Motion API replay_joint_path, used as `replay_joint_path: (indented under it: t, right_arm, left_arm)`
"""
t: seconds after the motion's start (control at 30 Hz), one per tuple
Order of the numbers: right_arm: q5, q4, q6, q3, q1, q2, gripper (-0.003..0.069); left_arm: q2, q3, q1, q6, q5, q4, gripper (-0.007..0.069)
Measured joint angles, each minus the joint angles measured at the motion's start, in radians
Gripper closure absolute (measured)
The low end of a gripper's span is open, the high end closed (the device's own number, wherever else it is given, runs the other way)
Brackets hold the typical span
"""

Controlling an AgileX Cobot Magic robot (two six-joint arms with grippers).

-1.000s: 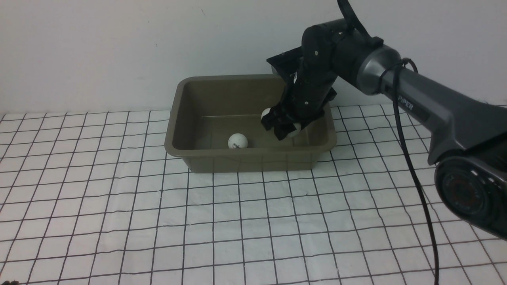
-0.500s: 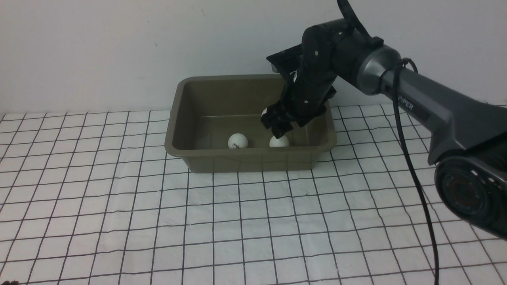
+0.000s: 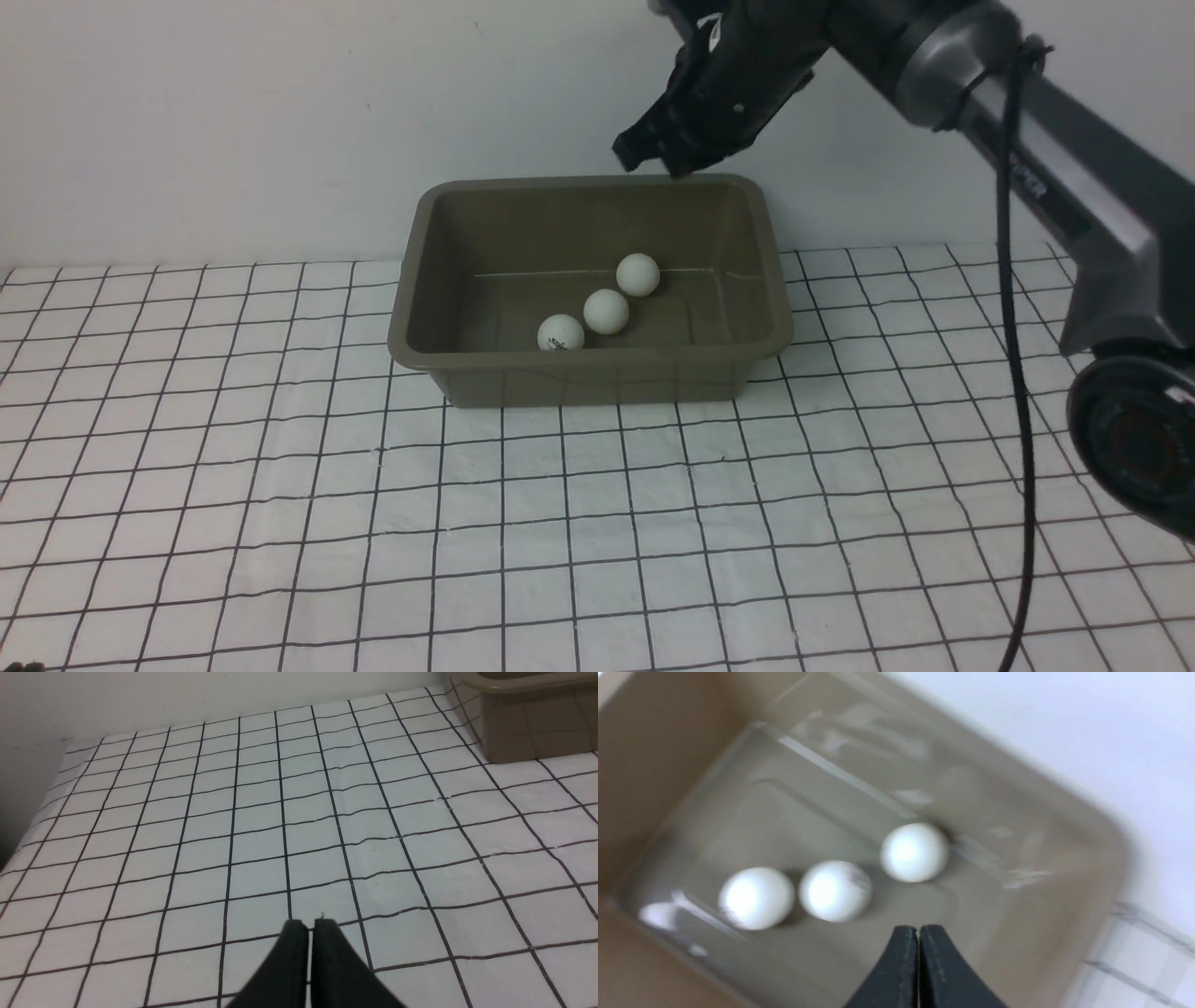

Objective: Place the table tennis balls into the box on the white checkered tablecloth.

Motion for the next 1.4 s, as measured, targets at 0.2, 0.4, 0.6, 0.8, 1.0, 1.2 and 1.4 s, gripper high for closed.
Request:
replay_joint_path:
  t: [0.2, 0.4, 0.6, 0.8, 1.0, 1.2, 1.4]
  right_arm:
    - [0.010, -0.159, 0.017, 0.013, -0.019, -0.092, 0.0670]
    - [0.011, -0.179, 0.026, 0.161, -0.114, -0.271, 0.0670]
    - [0.011, -0.180, 0.026, 0.376, -0.239, -0.473, 0.0669]
    - [-0.018, -0.120, 0.014, 0.693, -0.331, -0.700, 0.0664]
    - [-0.178, -0.082, 0.004, 0.991, -0.334, -0.906, 0.0659]
    - [-0.327, -0.020, 0.004, 1.334, -0.334, -1.153, 0.0654]
    - [-0.503, 0.061, -0.002, 1.644, -0.334, -1.335, 0.0648]
  left_arm:
    - [0.000, 0.000, 0.000, 0.000, 0.000, 0.000, 0.0629]
    - [0.000, 0.000, 0.000, 0.000, 0.000, 0.000, 0.0629]
    - [0.000, 0.000, 0.000, 0.000, 0.000, 0.000, 0.0629]
    - [0.000, 0.000, 0.000, 0.000, 0.000, 0.000, 0.0629]
    - [0.000, 0.000, 0.000, 0.000, 0.000, 0.000, 0.0629]
    - [0.000, 0.000, 0.000, 0.000, 0.000, 0.000, 0.0629]
    - [0.000, 0.000, 0.000, 0.000, 0.000, 0.000, 0.0629]
